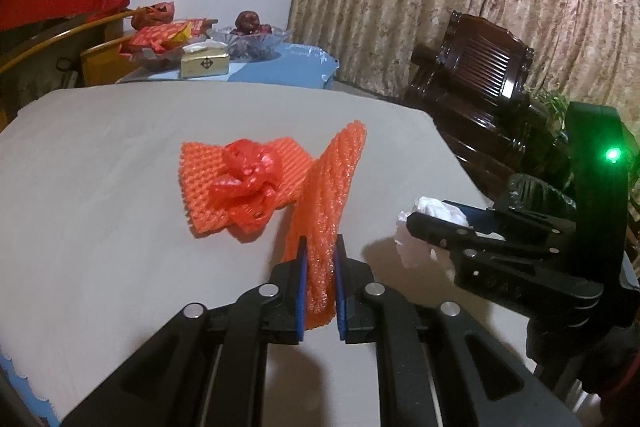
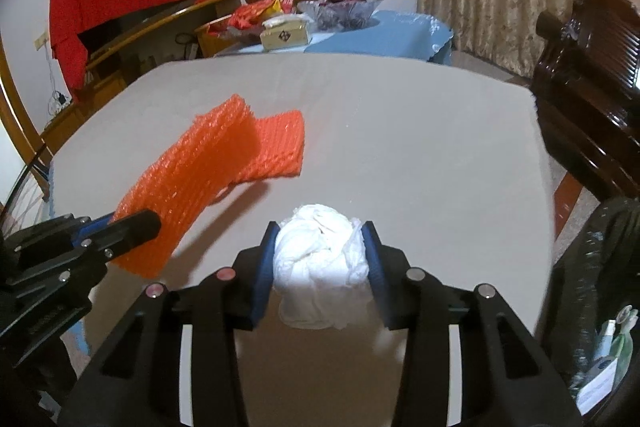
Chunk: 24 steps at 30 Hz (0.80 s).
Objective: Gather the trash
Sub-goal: 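Grasp the white tissue with the right tool while the left tool lifts the foam net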
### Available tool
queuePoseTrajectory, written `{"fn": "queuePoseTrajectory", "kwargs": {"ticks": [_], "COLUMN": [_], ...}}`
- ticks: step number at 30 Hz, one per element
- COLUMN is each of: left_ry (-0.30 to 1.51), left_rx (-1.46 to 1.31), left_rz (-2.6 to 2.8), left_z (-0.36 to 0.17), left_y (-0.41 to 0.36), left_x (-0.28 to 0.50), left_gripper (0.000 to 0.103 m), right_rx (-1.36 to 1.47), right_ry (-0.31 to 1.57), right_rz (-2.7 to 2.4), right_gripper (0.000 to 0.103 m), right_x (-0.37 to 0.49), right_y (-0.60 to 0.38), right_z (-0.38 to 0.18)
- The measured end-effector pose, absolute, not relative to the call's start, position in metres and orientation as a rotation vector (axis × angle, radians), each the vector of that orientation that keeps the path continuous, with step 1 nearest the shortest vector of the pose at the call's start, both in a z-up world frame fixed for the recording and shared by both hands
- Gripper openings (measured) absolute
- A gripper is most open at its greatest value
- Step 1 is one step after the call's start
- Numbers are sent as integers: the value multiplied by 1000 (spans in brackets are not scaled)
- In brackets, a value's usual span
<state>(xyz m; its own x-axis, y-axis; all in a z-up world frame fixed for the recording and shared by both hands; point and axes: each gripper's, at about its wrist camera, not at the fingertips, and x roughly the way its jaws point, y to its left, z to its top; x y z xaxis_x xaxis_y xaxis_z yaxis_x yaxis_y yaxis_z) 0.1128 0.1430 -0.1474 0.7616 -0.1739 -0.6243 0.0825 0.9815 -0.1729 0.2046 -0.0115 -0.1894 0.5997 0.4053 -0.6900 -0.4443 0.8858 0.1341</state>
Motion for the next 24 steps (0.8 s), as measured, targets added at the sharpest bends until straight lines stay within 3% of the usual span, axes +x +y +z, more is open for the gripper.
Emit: {"fn": "queuePoseTrajectory", "kwargs": {"ticks": [24], "left_ry": [563], "left_rx": [-123], "left_rz": [-209], "left_z": [-80], "left_y": [97], "left_x": [105], "left_gripper": [11], "right_rx": [-9], "right_ry": [628], "right_rz": [420], "right_gripper": [40], "right_x": [175], "right_y": [-73], "right_z": [-109]}}
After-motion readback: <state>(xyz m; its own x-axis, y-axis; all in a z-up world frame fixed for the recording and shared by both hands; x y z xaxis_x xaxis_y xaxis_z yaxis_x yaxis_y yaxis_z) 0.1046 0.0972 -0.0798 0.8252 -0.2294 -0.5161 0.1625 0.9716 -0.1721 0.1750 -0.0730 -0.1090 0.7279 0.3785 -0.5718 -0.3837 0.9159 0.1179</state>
